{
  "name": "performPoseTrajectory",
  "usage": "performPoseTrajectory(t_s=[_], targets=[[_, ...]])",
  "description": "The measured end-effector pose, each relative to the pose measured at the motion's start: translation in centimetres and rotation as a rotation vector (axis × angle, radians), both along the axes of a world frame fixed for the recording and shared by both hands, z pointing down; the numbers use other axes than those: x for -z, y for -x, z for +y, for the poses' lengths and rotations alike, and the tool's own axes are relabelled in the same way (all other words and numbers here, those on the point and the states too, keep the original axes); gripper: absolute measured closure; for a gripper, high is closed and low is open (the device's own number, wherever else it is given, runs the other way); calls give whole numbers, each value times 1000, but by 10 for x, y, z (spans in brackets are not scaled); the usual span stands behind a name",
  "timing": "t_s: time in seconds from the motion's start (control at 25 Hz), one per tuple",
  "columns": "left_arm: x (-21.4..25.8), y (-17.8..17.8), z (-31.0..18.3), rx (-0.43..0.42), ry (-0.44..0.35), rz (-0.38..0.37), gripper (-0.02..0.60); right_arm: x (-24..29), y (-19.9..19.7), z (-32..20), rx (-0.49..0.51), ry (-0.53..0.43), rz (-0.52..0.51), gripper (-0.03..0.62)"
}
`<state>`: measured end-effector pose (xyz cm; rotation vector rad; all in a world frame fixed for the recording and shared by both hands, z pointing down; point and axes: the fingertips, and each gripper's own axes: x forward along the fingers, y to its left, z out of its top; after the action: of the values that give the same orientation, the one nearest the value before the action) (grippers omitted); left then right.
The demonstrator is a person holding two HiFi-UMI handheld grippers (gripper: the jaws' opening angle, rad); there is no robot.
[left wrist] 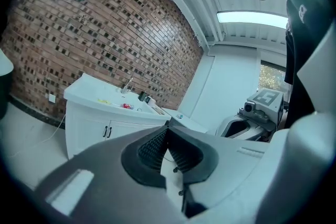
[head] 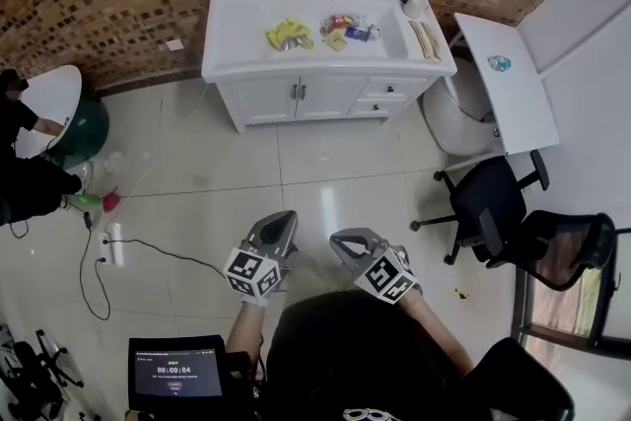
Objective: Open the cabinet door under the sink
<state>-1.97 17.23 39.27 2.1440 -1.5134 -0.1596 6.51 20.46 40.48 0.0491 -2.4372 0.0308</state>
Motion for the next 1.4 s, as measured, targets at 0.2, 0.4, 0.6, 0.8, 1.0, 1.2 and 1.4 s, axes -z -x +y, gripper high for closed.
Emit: performPoseTrajectory(t_s=[0.2, 0.4, 0.6, 0.8, 1.0, 1.2, 1.4], targets=[[3, 26, 10, 40, -9, 10, 569, 5, 26, 4, 33, 4, 10, 603], [-3, 40, 16, 83, -1, 19, 569, 9, 44, 3, 58, 11, -19, 603], [-11, 43, 14, 107, 19, 15, 569, -1, 49, 1, 84, 37, -33, 603], [-6, 55, 1, 140, 39, -23, 569, -2, 68, -22, 87, 91, -85, 603], [-4, 71, -16, 169, 73, -46, 569, 1, 93, -58, 76, 122, -139, 603], [-14, 64, -47, 138, 130, -84, 569, -12, 90, -100, 29, 175, -152, 603], [-19, 43, -96, 108, 171, -87, 569, -41, 68, -154, -43, 256, -134, 603]])
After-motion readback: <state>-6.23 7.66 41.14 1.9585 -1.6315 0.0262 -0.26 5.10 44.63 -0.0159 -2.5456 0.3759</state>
